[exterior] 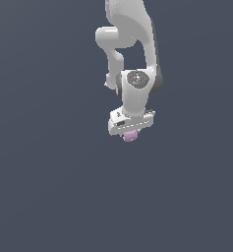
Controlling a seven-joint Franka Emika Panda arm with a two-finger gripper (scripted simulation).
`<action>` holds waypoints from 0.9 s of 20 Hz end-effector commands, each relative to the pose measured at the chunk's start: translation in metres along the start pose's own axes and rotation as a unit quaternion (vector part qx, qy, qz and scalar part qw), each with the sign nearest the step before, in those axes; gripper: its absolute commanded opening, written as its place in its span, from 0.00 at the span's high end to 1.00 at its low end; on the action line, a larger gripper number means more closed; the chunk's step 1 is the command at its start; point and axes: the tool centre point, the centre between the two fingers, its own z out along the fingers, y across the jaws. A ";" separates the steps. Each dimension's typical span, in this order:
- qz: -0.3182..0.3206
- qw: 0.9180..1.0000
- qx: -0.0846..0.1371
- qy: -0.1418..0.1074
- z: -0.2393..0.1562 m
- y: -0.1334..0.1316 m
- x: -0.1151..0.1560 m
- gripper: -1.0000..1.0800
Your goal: Pick up the object and move it to a goal position.
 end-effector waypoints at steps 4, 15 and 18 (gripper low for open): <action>0.000 1.000 -0.001 0.000 -0.052 -0.030 -0.009 1.00; -0.001 1.000 -0.001 0.000 -0.163 -0.093 -0.027 1.00; -0.001 1.000 -0.001 0.000 -0.187 -0.107 -0.030 1.00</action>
